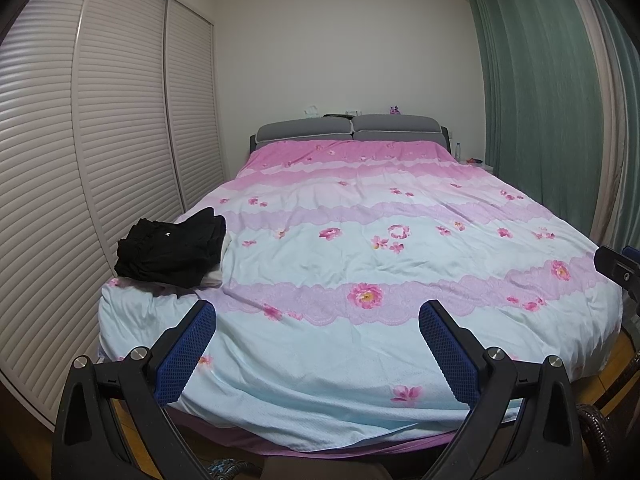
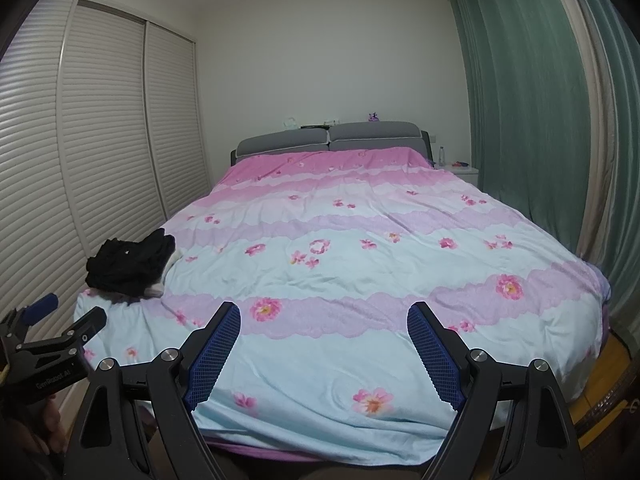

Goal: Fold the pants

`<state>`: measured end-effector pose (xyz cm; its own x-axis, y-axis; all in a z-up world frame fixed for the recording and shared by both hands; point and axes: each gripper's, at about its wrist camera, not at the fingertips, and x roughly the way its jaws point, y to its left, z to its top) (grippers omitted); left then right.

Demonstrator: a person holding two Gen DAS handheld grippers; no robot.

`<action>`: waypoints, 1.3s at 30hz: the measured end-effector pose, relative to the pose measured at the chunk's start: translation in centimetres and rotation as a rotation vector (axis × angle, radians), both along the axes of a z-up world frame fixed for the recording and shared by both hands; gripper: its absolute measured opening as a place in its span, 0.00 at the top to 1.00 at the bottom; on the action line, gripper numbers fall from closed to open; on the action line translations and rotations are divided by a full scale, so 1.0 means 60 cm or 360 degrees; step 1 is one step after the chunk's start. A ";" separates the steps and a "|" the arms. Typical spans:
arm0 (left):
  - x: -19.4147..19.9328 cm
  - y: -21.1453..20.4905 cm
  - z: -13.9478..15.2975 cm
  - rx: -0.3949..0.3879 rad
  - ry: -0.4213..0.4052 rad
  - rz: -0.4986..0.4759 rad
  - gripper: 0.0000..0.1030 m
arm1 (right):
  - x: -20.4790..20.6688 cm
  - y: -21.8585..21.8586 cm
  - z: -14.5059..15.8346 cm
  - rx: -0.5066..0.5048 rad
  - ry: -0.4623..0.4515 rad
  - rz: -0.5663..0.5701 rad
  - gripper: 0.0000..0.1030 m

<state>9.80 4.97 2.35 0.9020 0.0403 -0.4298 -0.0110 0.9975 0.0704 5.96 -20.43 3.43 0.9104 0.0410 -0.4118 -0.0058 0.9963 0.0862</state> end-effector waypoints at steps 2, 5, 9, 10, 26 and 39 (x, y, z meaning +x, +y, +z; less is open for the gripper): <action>0.000 0.000 0.000 0.0000 -0.0001 -0.0001 0.00 | 0.000 0.001 0.000 0.0000 -0.0001 -0.0001 0.16; -0.001 -0.001 0.000 0.0001 -0.0002 -0.0004 0.00 | -0.002 0.004 0.000 -0.0001 -0.0003 0.0000 0.16; -0.003 -0.002 0.001 0.0000 -0.0003 -0.0005 0.00 | -0.005 0.007 0.001 0.0002 -0.0001 -0.0002 0.16; -0.002 -0.002 0.001 0.0001 -0.0001 -0.0006 0.00 | -0.005 0.007 0.001 0.0002 -0.0002 -0.0001 0.16; -0.002 -0.003 0.003 0.0000 -0.0005 -0.0010 0.00 | -0.005 0.009 0.005 0.0001 -0.0009 0.0000 0.16; -0.003 -0.004 0.004 -0.0001 -0.0007 -0.0009 0.00 | -0.006 0.010 0.005 0.0001 -0.0009 -0.0001 0.16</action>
